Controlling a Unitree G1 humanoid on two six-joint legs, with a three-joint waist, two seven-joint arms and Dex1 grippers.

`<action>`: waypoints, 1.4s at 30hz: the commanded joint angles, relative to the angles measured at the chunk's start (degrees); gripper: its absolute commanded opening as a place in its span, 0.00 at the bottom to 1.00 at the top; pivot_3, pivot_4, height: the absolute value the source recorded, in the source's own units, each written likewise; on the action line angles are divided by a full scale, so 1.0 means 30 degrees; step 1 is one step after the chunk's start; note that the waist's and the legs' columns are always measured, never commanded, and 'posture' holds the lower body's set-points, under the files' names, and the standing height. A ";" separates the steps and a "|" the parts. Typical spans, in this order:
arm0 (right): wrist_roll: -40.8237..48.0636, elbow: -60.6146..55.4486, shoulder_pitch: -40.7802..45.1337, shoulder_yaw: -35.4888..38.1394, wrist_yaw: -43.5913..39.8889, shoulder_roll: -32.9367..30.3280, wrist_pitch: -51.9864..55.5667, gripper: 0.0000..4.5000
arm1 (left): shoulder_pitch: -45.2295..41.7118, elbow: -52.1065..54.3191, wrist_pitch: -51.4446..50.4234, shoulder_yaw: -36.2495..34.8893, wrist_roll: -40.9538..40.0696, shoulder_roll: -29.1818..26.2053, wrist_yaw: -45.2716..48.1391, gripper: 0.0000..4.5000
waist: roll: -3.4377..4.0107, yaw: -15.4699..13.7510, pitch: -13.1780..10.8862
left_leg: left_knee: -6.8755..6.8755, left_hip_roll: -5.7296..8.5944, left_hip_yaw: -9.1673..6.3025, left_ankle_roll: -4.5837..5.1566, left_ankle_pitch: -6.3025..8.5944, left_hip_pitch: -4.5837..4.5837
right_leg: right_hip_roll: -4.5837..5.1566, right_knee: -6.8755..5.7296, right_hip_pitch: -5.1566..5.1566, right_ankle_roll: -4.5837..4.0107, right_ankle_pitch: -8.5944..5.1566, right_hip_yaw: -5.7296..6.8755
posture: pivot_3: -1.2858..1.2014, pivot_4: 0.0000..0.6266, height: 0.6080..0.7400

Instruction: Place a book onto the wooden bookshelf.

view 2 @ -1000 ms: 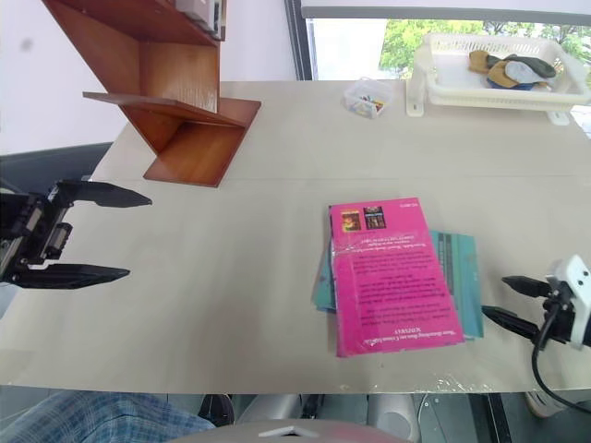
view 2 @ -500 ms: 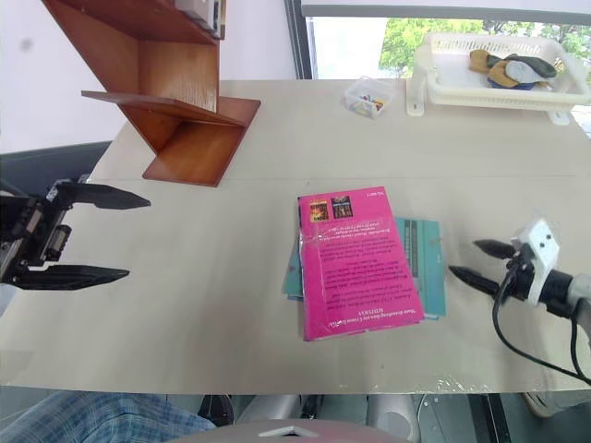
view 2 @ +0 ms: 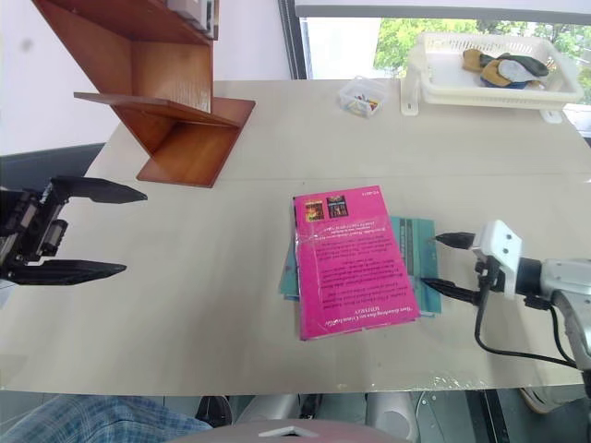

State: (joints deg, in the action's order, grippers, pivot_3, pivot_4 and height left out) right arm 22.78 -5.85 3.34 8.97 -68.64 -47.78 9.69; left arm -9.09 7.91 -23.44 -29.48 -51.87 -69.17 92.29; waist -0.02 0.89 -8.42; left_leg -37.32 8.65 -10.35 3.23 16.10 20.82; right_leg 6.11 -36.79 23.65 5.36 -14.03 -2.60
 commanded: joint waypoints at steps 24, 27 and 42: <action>-0.2008 0.3522 0.6300 -0.5118 -0.0700 0.3804 -0.2438 1.00 | 0.0202 0.0565 -0.1011 -0.1715 0.0440 -0.0158 0.0020 0.99 | -0.0005 -0.0010 -0.0012 | -0.0005 -0.0050 0.0007 -0.0042 0.0018 0.0009 | -0.0061 0.0009 0.0039 -0.0031 0.0016 0.0006 | 0.52 0.24 1.00; -0.2220 0.4117 0.6868 -0.5334 -0.0742 0.4172 -0.2694 1.00 | 0.0262 0.0630 -0.1064 -0.1777 0.0468 -0.0096 -0.0019 0.99 | -0.0005 -0.0020 -0.0012 | -0.0004 -0.0061 0.0006 -0.0049 0.0016 0.0010 | -0.0069 0.0005 0.0044 -0.0039 0.0020 0.0007 | 0.52 0.24 1.00; -0.1306 0.4558 0.5403 -0.2118 -0.1221 0.0786 -0.2868 1.00 | 0.1199 0.0455 -0.2282 0.0456 0.1778 0.2167 -0.3409 0.99 | 0.0007 -0.0199 -0.0023 | -0.0004 -0.0061 0.0011 -0.0055 0.0019 0.0017 | -0.0063 0.0014 0.0046 -0.0045 0.0023 0.0028 | 0.52 0.24 1.00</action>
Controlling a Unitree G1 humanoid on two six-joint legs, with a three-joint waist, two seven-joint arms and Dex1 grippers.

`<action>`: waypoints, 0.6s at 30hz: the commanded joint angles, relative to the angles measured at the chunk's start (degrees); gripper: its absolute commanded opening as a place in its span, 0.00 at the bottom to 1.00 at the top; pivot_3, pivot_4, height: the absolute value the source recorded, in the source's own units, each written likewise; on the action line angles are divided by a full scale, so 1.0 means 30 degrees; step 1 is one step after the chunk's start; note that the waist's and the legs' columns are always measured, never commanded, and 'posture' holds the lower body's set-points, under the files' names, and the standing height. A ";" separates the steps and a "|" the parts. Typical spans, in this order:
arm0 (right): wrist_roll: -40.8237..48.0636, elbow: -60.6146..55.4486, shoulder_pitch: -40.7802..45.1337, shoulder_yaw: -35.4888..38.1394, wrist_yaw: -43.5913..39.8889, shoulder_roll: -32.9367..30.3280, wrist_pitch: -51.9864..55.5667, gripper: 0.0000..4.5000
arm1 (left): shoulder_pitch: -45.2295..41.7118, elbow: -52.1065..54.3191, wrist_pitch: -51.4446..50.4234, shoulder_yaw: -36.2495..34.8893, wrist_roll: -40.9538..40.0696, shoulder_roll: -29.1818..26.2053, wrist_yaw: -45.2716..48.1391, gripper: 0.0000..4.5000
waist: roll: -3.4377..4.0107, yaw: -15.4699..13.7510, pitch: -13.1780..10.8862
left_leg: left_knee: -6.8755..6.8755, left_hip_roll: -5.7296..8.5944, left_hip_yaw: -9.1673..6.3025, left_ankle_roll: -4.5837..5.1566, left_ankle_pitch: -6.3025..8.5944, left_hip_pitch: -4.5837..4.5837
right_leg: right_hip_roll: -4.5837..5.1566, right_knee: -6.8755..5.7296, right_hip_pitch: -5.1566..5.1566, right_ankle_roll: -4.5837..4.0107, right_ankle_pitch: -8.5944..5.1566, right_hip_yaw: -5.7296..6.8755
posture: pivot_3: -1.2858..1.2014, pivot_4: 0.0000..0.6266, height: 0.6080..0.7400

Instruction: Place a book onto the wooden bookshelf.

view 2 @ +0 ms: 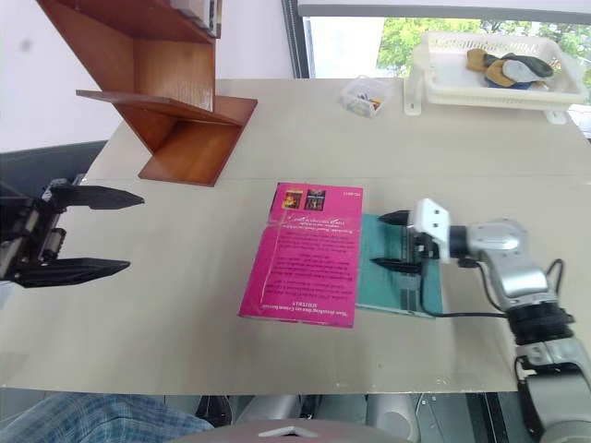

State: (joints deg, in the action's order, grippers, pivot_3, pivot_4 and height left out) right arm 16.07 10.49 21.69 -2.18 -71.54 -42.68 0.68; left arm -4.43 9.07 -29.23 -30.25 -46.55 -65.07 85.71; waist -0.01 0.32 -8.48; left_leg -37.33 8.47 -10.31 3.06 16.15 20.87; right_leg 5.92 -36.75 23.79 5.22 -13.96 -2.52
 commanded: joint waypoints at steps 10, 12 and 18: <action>0.9570 -1.0469 -0.8921 1.2008 -0.1363 -0.5177 0.8939 1.00 | -0.6241 -0.9012 -0.8790 0.5716 -0.1610 0.4285 -0.1720 0.99 | -0.0022 -0.0044 -0.0046 | -0.0025 -0.0044 -0.0002 -0.0004 0.0002 0.0000 | -0.0025 -0.0025 -0.0013 -0.0035 0.0028 0.0018 | 0.52 0.24 1.00; 1.0503 -1.1443 -0.9658 1.3663 -0.1238 -0.5306 0.9816 1.00 | -0.7942 -1.1534 -1.0693 0.6844 -0.1485 0.4651 -0.0857 0.99 | -0.0097 0.0079 -0.0031 | -0.0048 -0.0040 0.0020 -0.0003 0.0003 -0.0005 | -0.0024 -0.0023 -0.0025 -0.0029 0.0032 0.0004 | 0.52 0.24 1.00; 1.3116 -1.3285 -0.9949 1.5760 -0.0291 -0.5351 1.1781 1.00 | -1.0757 -1.4656 -1.3803 1.0220 -0.0463 0.5690 0.1605 0.99 | -0.0118 0.0125 -0.0032 | -0.0074 -0.0028 0.0020 -0.0001 0.0003 -0.0007 | -0.0012 -0.0034 -0.0034 -0.0027 0.0032 0.0011 | 0.52 0.24 1.00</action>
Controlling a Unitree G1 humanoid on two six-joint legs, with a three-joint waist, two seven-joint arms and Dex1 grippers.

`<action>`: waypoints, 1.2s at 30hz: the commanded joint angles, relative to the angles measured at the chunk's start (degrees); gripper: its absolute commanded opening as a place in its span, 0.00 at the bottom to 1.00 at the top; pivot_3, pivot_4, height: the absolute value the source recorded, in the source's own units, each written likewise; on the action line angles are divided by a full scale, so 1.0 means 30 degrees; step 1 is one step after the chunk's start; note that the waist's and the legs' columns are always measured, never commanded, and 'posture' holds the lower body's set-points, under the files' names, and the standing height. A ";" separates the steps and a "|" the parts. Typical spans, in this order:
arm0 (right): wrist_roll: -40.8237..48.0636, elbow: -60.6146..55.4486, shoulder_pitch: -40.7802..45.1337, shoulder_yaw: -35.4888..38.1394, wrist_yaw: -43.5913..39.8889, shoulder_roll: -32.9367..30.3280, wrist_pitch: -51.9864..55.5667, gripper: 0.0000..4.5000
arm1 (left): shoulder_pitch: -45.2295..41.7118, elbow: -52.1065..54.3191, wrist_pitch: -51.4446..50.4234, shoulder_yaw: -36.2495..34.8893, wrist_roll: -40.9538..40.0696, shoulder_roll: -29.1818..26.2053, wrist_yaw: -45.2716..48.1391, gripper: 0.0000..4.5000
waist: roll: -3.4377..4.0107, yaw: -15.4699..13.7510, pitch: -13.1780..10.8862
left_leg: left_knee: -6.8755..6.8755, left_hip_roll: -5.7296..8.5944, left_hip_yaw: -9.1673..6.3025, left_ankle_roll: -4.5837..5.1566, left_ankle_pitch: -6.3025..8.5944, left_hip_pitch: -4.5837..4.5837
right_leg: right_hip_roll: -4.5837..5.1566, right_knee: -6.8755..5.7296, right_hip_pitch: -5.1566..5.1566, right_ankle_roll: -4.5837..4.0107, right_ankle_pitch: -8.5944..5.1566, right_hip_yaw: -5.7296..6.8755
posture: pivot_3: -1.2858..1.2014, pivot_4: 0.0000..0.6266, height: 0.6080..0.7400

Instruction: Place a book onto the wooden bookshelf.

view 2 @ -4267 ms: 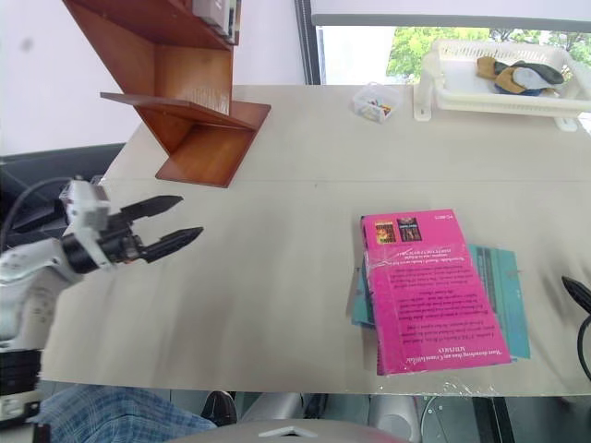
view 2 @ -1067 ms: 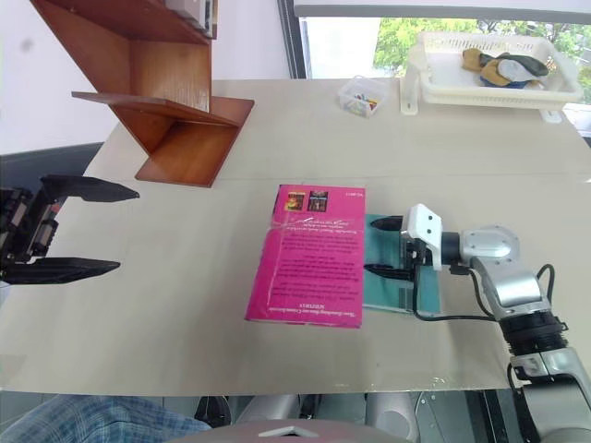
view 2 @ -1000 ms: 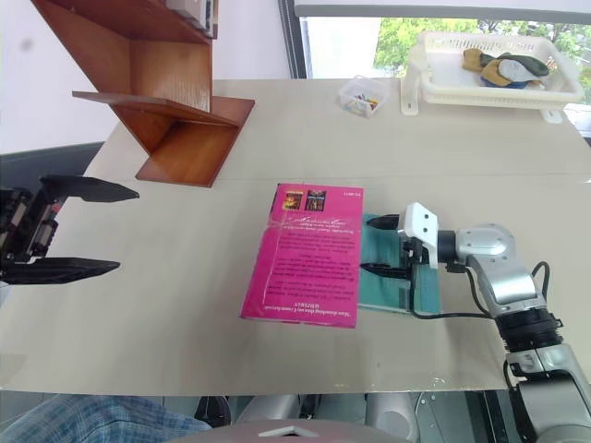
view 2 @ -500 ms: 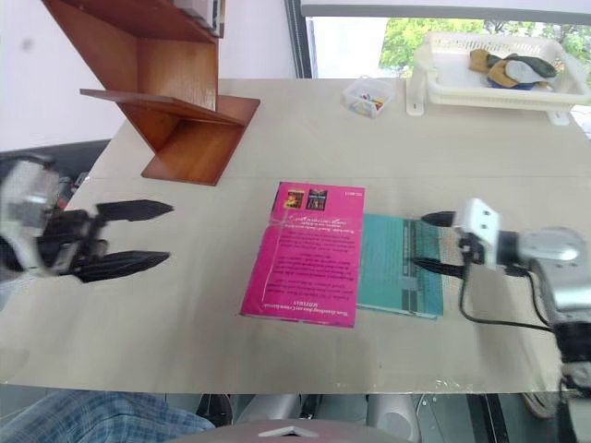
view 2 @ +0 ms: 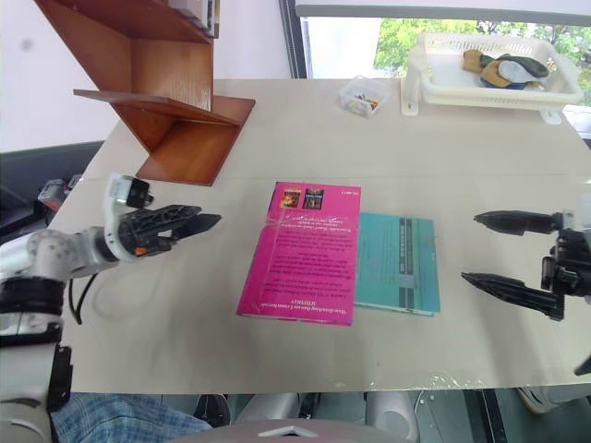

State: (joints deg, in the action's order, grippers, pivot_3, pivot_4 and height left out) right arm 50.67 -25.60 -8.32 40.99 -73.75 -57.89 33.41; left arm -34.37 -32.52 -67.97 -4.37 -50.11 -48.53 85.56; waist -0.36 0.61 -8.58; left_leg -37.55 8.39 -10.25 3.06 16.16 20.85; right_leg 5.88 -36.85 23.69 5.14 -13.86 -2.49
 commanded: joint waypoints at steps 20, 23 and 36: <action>0.2373 -0.2653 -0.1343 0.2780 0.0750 -0.0157 0.1609 1.00 | -0.2755 -0.1545 0.2355 1.0151 0.0110 0.0948 0.2315 0.99 | -0.0061 -0.0192 -0.0031 | -0.0039 -0.0007 0.0001 0.0000 0.0000 0.0061 | 0.0049 0.0005 0.0041 0.0001 -0.0001 -0.0004 | 0.52 0.24 1.00; 0.2540 -0.2648 -0.1335 0.2934 0.0673 -0.0251 0.1671 1.00 | -0.2769 -0.1737 0.2181 1.0235 -0.0143 0.1189 0.2315 0.99 | -0.0061 -0.0196 -0.0030 | -0.0059 -0.0009 0.0001 -0.0001 0.0000 0.0059 | 0.0051 -0.0002 0.0033 0.0001 -0.0001 -0.0005 | 0.52 0.24 1.00; 0.0741 -0.1565 -0.1707 0.2616 -0.1019 -0.1104 0.1136 1.00 | -0.2624 -0.1506 0.2044 0.9713 -0.0623 0.1400 0.2315 0.03 | -0.0064 -0.0367 -0.0030 | -0.0107 -0.0005 -0.0002 0.0001 0.0001 0.0064 | 0.0035 -0.0014 0.0023 0.0003 0.0000 0.0005 | 0.52 0.24 1.00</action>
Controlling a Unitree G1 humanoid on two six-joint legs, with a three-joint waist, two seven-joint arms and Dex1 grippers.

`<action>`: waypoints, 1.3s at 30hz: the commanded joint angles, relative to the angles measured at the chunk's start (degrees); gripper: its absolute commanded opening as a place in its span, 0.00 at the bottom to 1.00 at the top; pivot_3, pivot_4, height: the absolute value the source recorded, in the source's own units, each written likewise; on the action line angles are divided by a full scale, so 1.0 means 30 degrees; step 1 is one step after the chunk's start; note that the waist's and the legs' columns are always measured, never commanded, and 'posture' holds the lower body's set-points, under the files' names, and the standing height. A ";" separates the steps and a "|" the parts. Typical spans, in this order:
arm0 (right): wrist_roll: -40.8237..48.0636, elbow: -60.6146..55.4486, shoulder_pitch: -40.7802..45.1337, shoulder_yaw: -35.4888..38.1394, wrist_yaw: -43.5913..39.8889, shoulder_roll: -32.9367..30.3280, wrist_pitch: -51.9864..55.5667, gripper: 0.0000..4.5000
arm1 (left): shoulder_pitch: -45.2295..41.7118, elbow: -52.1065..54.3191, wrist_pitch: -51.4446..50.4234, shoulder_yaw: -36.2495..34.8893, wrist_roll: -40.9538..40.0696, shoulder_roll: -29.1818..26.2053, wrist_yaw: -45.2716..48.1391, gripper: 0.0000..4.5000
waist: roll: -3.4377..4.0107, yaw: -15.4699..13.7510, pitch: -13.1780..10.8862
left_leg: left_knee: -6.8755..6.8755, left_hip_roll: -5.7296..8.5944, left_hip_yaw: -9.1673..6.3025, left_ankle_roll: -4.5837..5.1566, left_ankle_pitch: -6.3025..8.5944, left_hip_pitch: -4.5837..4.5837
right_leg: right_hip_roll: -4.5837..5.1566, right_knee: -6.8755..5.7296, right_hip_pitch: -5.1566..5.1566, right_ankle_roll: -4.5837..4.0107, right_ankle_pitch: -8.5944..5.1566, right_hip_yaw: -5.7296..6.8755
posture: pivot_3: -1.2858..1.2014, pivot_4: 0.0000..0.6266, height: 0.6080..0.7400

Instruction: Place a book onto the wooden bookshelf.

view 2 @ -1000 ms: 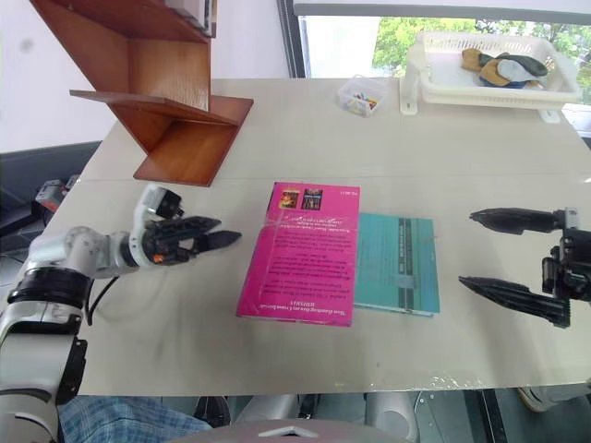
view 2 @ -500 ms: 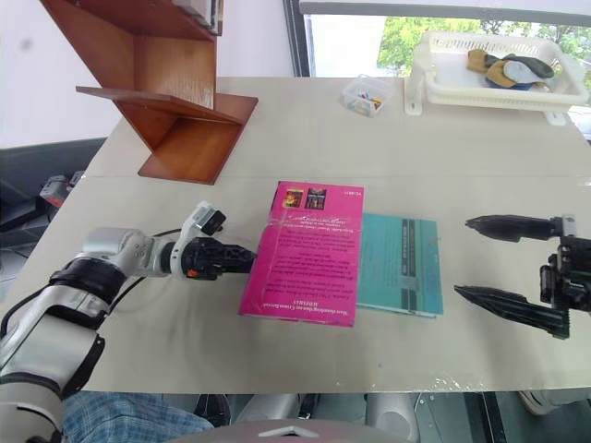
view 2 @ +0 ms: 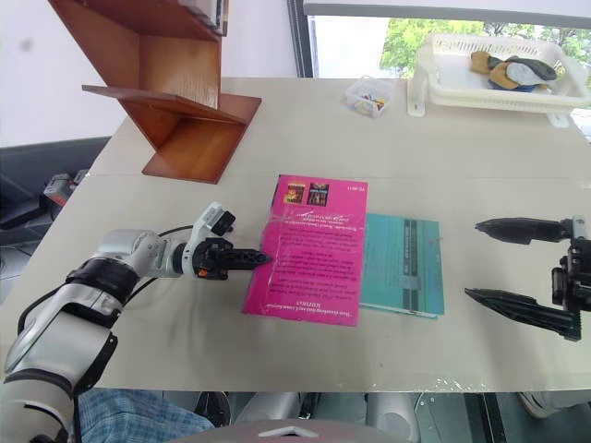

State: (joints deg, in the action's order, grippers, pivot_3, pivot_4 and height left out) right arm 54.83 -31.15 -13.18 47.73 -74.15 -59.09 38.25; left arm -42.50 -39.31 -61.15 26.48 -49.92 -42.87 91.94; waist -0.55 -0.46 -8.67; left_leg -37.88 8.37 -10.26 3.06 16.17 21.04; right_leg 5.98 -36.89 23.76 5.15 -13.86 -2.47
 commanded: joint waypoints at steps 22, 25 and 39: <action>-0.2950 0.7290 0.3464 -0.1287 -0.2927 -0.1149 -0.3303 1.00 | -0.2639 0.9219 0.7539 -0.7954 0.3148 -0.1509 -0.3013 0.03 | -0.0021 -0.0108 -0.0016 | -0.0089 -0.0006 -0.0027 -0.0013 0.0010 0.0073 | 0.0042 0.0005 0.0001 -0.0001 0.0002 0.0051 | 0.52 0.24 1.00; -0.2727 0.8913 0.4695 -0.1601 -0.3122 -0.1217 -0.3347 1.00 | -0.3423 1.0094 1.3569 -0.8182 0.6785 -0.0113 -0.5721 0.03 | -0.0023 -0.0128 -0.0016 | -0.0113 -0.0006 -0.0029 -0.0014 0.0011 0.0079 | 0.0050 0.0021 -0.0020 0.0009 0.0009 0.0061 | 0.52 0.24 1.00; -0.1951 1.6217 1.1694 -0.3690 -0.5448 -0.2377 -0.2983 1.00 | -0.7977 0.4569 3.0982 -0.7223 1.7998 -0.1727 -1.1359 0.03 | -0.0013 0.0001 -0.0031 | -0.0130 -0.0018 0.0051 0.0014 0.0027 0.0165 | 0.0036 0.0021 0.0084 0.0044 0.0036 0.0006 | 0.52 0.24 1.00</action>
State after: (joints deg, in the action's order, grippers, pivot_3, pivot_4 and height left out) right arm 47.95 16.52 20.20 36.84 -87.64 -65.17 29.05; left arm -63.22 -25.28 26.03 7.63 2.82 -46.55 61.51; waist -0.59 -0.46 -8.76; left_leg -38.31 8.32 -10.13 3.11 16.25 21.67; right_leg 6.09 -36.83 24.10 5.29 -13.75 -2.42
